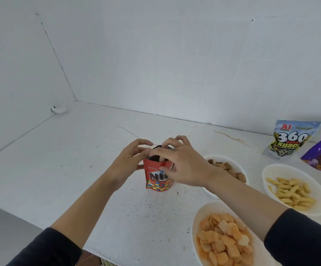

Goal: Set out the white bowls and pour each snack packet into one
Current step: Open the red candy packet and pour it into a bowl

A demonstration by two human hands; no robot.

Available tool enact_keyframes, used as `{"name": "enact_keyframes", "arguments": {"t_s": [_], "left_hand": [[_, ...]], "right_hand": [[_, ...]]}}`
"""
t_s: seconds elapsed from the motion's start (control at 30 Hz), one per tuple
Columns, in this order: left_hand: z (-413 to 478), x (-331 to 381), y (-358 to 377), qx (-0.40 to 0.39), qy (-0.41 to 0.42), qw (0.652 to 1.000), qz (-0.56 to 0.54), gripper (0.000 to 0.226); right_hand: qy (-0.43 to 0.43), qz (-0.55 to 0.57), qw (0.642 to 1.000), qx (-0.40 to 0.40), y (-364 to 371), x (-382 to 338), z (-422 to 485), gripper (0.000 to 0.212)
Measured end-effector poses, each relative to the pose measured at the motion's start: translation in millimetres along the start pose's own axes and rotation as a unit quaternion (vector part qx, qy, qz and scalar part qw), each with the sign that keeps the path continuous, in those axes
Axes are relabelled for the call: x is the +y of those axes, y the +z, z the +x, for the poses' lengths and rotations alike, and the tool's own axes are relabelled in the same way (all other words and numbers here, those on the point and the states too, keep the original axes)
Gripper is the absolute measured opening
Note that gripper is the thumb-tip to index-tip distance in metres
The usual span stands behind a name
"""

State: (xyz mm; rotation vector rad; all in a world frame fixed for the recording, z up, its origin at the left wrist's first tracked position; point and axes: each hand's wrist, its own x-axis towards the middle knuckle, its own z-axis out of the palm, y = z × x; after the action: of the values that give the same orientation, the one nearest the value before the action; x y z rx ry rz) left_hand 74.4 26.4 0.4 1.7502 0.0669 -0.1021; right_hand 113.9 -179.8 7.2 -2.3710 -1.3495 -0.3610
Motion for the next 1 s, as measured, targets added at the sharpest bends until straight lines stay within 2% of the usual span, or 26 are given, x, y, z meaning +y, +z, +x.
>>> {"name": "enact_keyframes", "arguments": {"t_s": [0.07,0.17,0.3,0.4,0.53,0.67,0.87,1.0], "left_hand": [[-3.7,-10.0,-0.1,0.002,-0.026,0.998,-0.061,0.026],[-10.8,-25.5,0.1,-0.029,-0.05,0.994,-0.092,0.039],[-16.6,-38.9,-0.3,-0.019,-0.084,0.99,-0.109,0.03],[-19.0,-45.2,-1.0,-0.008,-0.068,0.994,-0.083,0.021],[-22.1,-44.1,6.2,-0.008,-0.04,0.999,-0.031,0.031],[-19.4,-36.0,12.8,0.022,-0.004,0.998,-0.066,0.029],[-7.7,-14.2,32.6,0.048,0.028,0.989,-0.135,0.028],[0.5,-4.4,50.5,0.031,0.005,0.979,-0.201,0.036]], "right_hand": [[-0.009,-0.012,1.0,-0.01,3.0,-0.4,4.1,0.044],[-0.008,0.003,0.999,-0.037,5.9,-0.6,10.5,0.042],[0.025,0.068,0.996,-0.047,10.8,-2.1,19.0,0.03],[0.104,0.141,0.985,0.005,9.4,-0.3,19.9,0.018],[0.225,0.257,0.934,0.106,-4.6,4.7,21.0,0.017],[0.283,0.298,0.896,0.17,-23.7,9.6,24.1,0.018],[0.365,0.378,0.813,0.251,-52.6,12.5,16.1,0.02],[0.394,0.357,0.8,0.277,-59.4,19.0,0.8,0.015]]}}
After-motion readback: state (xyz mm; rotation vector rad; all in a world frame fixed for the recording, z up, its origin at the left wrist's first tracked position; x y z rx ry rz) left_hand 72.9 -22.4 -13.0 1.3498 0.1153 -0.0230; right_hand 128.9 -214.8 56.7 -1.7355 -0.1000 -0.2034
